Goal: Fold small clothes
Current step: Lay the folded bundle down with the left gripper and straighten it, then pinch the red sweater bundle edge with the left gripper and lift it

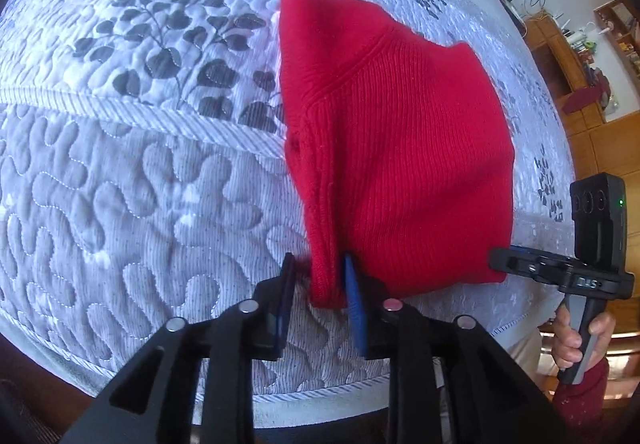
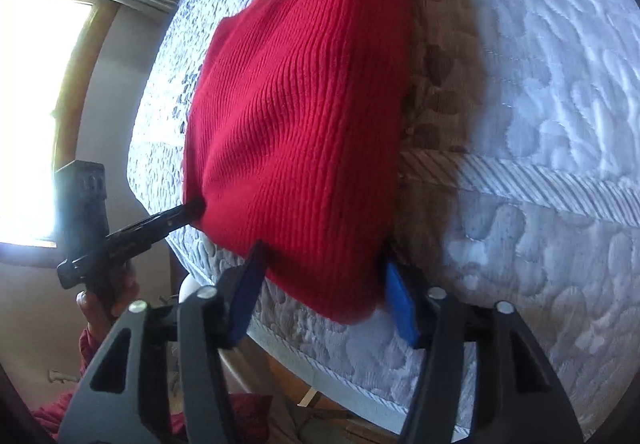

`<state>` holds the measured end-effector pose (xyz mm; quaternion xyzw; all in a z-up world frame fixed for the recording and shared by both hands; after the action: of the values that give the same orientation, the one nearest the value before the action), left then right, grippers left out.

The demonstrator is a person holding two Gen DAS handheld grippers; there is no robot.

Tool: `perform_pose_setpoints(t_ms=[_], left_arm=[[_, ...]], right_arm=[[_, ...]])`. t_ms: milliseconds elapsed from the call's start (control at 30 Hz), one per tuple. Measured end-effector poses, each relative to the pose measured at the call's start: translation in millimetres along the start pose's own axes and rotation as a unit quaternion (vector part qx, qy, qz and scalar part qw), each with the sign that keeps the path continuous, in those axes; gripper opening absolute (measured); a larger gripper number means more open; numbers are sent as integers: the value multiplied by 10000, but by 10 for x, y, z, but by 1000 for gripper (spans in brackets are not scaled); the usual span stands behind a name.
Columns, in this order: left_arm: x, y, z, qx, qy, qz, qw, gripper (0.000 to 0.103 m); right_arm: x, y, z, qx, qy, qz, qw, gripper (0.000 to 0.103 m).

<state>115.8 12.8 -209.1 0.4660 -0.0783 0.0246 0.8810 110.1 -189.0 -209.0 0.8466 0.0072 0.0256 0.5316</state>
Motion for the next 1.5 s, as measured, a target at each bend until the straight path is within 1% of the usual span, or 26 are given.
perform_pose_setpoints(t_ms=[33,100,133,200,233,267,333,400,467,500,567,600,633,667,800,867,900,967,1100,1167,1300,1367,1400,1433,1467,1500], left_arm=[[-14,7,13,-11,3,-5,10000,28],[-19,23,36,15,-55,18,10000,30],[-13,44,30,48,-113,12,9999,37],[-31,-33,18,226,-216,-81,9995,44],[-53,-116,7,272,-216,-132,9993,47],[-58,-159,-7,323,-245,-139,9991,48],[-49,-215,3,417,-363,-145,9984,49],[-36,-216,21,378,-321,-169,9986,49],[-27,-174,23,288,-277,-210,9990,49],[-14,-124,21,234,-218,-209,9993,49],[32,-14,22,215,-180,-149,9995,48],[73,56,28,257,-215,-70,9994,48],[104,106,24,290,-251,-9,9993,48],[182,179,41,357,-319,91,9988,48],[506,269,66,537,-402,330,9972,49],[718,249,48,665,-425,427,9960,51],[842,215,37,704,-414,464,9956,53],[1079,139,5,759,-351,491,9953,54],[1520,-19,-103,701,-170,472,9963,54],[1680,-96,-132,656,-90,468,9967,54],[1958,-288,-221,607,2,363,9975,54],[2014,-380,-236,587,-41,307,9978,52],[2017,-408,-236,581,-57,284,9979,48],[2020,-429,-211,491,-116,296,9983,37],[2015,-435,-192,476,-167,304,9983,34],[2015,-432,-184,545,-223,346,9977,27]], right_arm=[[-8,-11,19,-164,76,-46,9998,20],[-14,98,41,-131,119,-21,9998,15],[-19,146,81,-208,132,-1,9997,14],[-46,192,207,-364,124,-4,9993,13],[-73,152,281,-393,83,-95,9991,12],[-99,79,344,-368,-25,-210,9991,12],[-101,-14,362,-307,-21,-245,9992,13],[-91,-22,341,-336,20,-250,9991,14],[-80,-8,304,-409,166,-229,9988,19],[-70,8,282,-419,229,-208,9986,24],[-56,94,252,-360,289,-116,9989,39],[-35,166,240,-352,320,-26,9989,49],[-12,225,233,-343,348,47,9988,52],[27,302,217,-330,390,134,9986,52],[319,568,233,-562,454,451,9964,53],[563,661,304,-768,400,606,9944,54],[734,698,323,-799,345,683,9939,57],[986,731,407,-768,221,730,9941,57],[1469,632,540,-663,-70,712,9952,59],[1623,516,560,-611,-145,645,9959,62],[1883,294,629,-594,-251,499,9967,63],[1923,235,618,-457,-248,448,9976,63],[1952,201,608,-421,-236,425,9979,63],[1994,145,604,-441,-203,401,9980,63],[2017,99,606,-477,-167,377,9980,63],[2037,46,605,-496,-143,338,9981,63]])
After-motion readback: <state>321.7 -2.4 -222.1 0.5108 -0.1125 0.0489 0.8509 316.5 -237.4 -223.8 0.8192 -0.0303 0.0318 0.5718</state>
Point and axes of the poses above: each gripper's, at about its wrist camera, not at the fingertips, and y roughly against the way its jaws point, z to its right, x to its top, the point moved 10 cm from there along -y, roughly the way its jaws point, and after that the axes turned 13 degrees about -x, right-handed, at the moved point
